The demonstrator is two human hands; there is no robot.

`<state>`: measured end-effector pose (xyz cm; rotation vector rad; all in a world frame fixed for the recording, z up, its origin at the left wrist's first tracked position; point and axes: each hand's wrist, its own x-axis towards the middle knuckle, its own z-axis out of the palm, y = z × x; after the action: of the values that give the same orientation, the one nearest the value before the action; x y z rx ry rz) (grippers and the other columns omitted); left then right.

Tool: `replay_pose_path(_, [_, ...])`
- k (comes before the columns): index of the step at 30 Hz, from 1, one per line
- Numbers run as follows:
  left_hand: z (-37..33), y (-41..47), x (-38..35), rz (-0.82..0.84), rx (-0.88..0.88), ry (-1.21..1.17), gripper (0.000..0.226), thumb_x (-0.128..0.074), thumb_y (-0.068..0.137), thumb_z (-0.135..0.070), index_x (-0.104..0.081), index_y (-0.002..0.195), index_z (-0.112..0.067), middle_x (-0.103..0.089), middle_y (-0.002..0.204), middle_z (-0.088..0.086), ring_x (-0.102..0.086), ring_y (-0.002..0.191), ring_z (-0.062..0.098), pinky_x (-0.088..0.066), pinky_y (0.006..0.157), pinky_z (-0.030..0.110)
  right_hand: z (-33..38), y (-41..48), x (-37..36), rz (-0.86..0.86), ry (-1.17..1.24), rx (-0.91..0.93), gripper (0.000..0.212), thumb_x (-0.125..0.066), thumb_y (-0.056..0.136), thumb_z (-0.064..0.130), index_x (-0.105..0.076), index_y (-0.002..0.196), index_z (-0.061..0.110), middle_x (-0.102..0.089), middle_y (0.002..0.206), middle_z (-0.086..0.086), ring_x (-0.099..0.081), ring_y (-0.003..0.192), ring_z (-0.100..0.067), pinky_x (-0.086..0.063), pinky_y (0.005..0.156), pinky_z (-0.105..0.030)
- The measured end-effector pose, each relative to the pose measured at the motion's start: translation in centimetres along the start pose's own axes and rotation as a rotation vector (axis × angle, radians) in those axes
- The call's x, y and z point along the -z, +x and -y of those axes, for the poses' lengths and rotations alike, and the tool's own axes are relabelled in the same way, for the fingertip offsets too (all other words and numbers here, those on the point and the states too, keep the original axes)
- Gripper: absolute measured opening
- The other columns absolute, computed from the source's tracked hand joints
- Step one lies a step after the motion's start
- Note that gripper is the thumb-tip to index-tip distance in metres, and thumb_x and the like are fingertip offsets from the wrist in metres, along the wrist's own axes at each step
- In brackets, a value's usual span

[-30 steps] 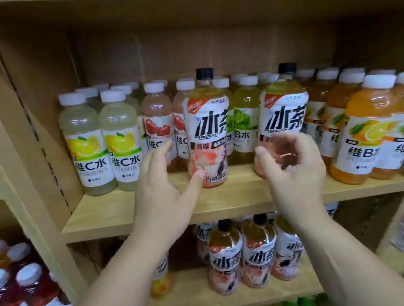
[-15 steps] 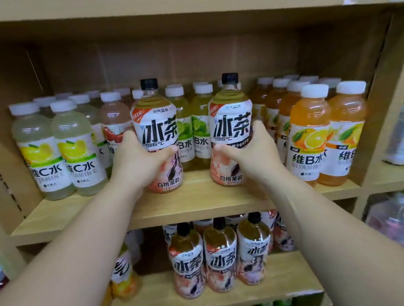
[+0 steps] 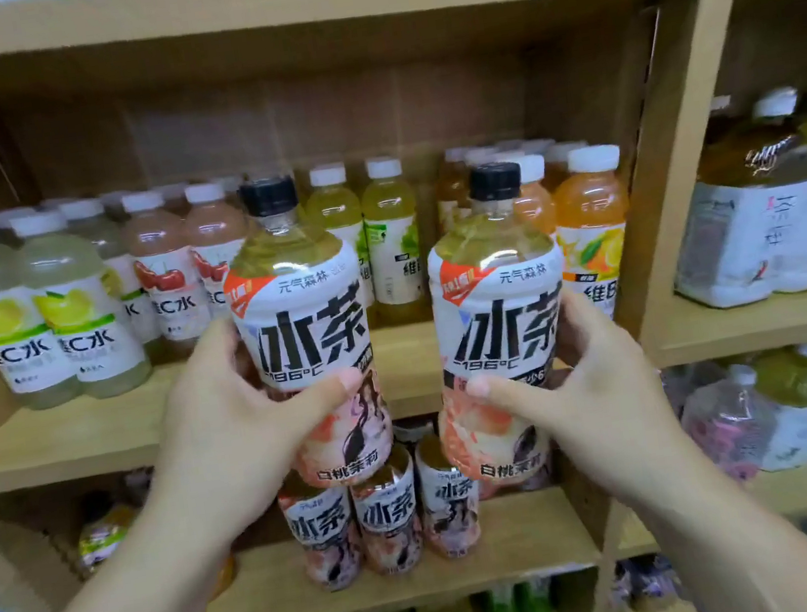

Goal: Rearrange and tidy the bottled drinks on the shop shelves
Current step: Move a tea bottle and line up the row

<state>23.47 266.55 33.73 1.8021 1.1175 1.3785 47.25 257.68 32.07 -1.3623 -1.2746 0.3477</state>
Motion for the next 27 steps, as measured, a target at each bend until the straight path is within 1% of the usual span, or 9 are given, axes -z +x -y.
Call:
replay_pose_path(3, [0.4,-3.4,-2.2,0.06,0.04,-0.008,0.064,-0.095,0.054,-0.037,-0.063,0.109,-0.04,-0.075,0.101,-0.025,-0.071,0.091,-0.002,-0.057,0.079,0.035,-2.2,-2.9,2.7,0.007,-0.03,-0.073,0.068,-0.095,0.063,0.034,-0.06,0.122,0.036,-0.071,0.112,0.024,-0.067,0.103,0.003,-0.054,0.085,-0.027])
replay_pose_path(5, [1.3,-5.4,-4.1,0.113,0.075,0.014,0.064,-0.096,0.054,-0.028,-0.064,0.109,-0.04,-0.075,0.099,-0.024,-0.072,0.09,-0.001,-0.057,0.08,0.034,-4.4,-4.6,3.6,-0.001,-0.057,-0.12,0.068,-0.096,0.061,0.03,-0.059,0.118,0.037,-0.069,0.108,0.031,-0.065,0.1,0.009,-0.051,0.08,-0.014])
replay_pose_path(7, [2.5,-7.1,-6.0,0.167,0.078,0.046,0.068,-0.097,0.053,-0.022,-0.063,0.109,-0.041,-0.072,0.1,-0.031,-0.069,0.092,-0.007,-0.054,0.079,0.02,-7.3,-6.1,4.1,-0.006,-0.082,-0.181,0.068,-0.097,0.061,0.028,-0.057,0.115,0.038,-0.065,0.106,0.039,-0.061,0.097,0.016,-0.048,0.075,-0.006])
replay_pose_path(10, [4.2,-8.6,-8.6,0.233,0.101,0.099,0.069,-0.097,0.054,-0.021,-0.059,0.105,-0.045,-0.065,0.095,-0.044,-0.063,0.091,-0.019,-0.047,0.07,0.006,-12.2,-8.1,3.8,0.01,-0.116,-0.296,0.069,-0.095,0.063,0.034,-0.051,0.116,0.041,-0.063,0.103,0.038,-0.057,0.096,0.021,-0.049,0.075,-0.011])
replay_pose_path(13, [6.2,-9.4,-10.3,0.277,0.174,0.116,0.068,-0.097,0.055,-0.022,-0.057,0.105,-0.046,-0.064,0.093,-0.047,-0.061,0.09,-0.022,-0.046,0.069,0.008,-16.7,-9.4,2.4,-0.004,-0.107,-0.42,0.069,-0.093,0.069,0.027,-0.049,0.121,0.04,-0.065,0.098,0.029,-0.056,0.09,0.023,-0.044,0.063,-0.003])
replay_pose_path(16, [8.1,-9.8,-11.2,0.299,0.247,0.117,0.071,-0.098,0.057,-0.018,-0.057,0.11,-0.045,-0.068,0.099,-0.04,-0.065,0.093,-0.016,-0.05,0.076,0.014,-20.4,-9.7,0.3,-0.027,-0.116,-0.453,0.069,-0.088,0.074,0.018,-0.048,0.128,0.036,-0.066,0.107,0.024,-0.062,0.098,0.007,-0.045,0.062,-0.004])
replay_pose_path(19, [9.8,-10.1,-11.6,0.307,0.3,0.126,0.072,-0.097,0.059,-0.01,-0.06,0.113,-0.039,-0.073,0.102,-0.029,-0.068,0.095,-0.009,-0.053,0.077,0.018,-22.2,-8.8,-1.7,-0.074,-0.102,-0.48,0.066,-0.085,0.078,0.015,-0.043,0.123,0.041,-0.065,0.108,0.02,-0.062,0.095,0.011,-0.046,0.063,-0.005])
replay_pose_path(24, [11.2,-10.8,-11.6,0.264,0.393,0.07,0.062,-0.088,0.064,0.011,-0.06,0.109,-0.022,-0.075,0.088,-0.023,-0.071,0.07,-0.003,-0.05,0.052,0.009,-24.5,-5.9,-4.0,-0.164,-0.121,-0.53,0.068,-0.085,0.079,0.026,-0.042,0.13,0.04,-0.065,0.11,0.019,-0.067,0.102,-0.006,-0.062,0.08,-0.039])
replay_pose_path(27, [12.5,-10.9,-10.9,0.256,0.394,0.092,0.066,-0.093,0.063,-0.002,-0.061,0.113,-0.029,-0.076,0.097,-0.02,-0.071,0.081,-0.004,-0.054,0.064,0.015,-25.9,-4.2,-4.8,-0.227,-0.174,-0.563,0.072,-0.086,0.078,0.026,-0.041,0.134,0.031,-0.064,0.116,0.008,-0.068,0.105,-0.017,-0.062,0.084,-0.045])
